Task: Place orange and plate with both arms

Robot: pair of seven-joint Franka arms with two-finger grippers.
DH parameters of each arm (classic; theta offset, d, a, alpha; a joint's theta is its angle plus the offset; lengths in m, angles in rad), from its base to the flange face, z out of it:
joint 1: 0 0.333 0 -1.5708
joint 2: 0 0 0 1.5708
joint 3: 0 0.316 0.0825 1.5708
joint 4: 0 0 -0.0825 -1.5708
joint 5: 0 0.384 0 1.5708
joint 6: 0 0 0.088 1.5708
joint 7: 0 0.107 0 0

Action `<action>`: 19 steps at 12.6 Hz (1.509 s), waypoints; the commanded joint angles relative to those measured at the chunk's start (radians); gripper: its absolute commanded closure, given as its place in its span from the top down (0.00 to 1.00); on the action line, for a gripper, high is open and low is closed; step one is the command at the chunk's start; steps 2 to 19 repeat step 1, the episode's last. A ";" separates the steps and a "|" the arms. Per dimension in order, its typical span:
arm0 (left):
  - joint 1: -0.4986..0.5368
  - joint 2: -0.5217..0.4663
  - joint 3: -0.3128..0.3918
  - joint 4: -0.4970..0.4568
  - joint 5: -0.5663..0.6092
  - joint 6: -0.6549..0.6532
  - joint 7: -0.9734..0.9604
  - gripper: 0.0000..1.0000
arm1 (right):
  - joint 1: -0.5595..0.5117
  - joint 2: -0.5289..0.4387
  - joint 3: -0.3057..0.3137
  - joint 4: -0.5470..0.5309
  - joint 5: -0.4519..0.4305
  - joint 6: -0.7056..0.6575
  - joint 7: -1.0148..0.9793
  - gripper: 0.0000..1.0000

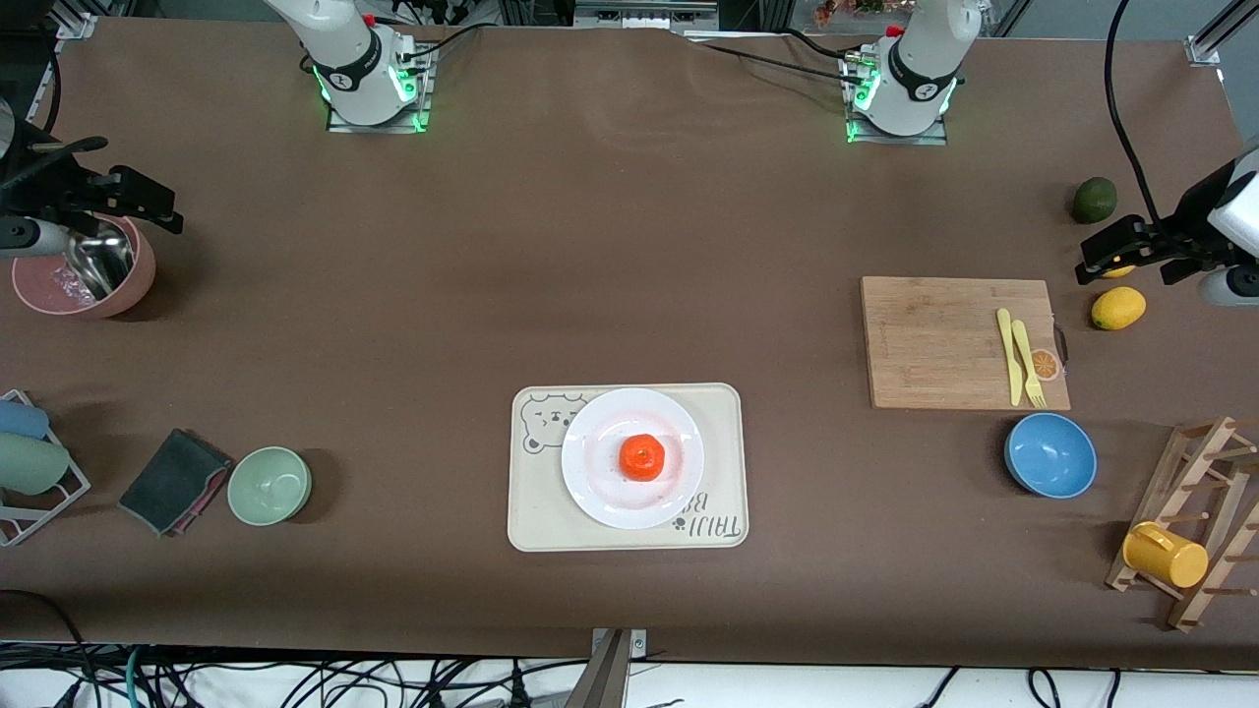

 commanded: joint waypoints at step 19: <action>0.000 0.003 0.002 0.013 -0.007 -0.010 0.021 1.00 | -0.023 -0.025 0.019 -0.037 -0.013 0.023 0.001 1.00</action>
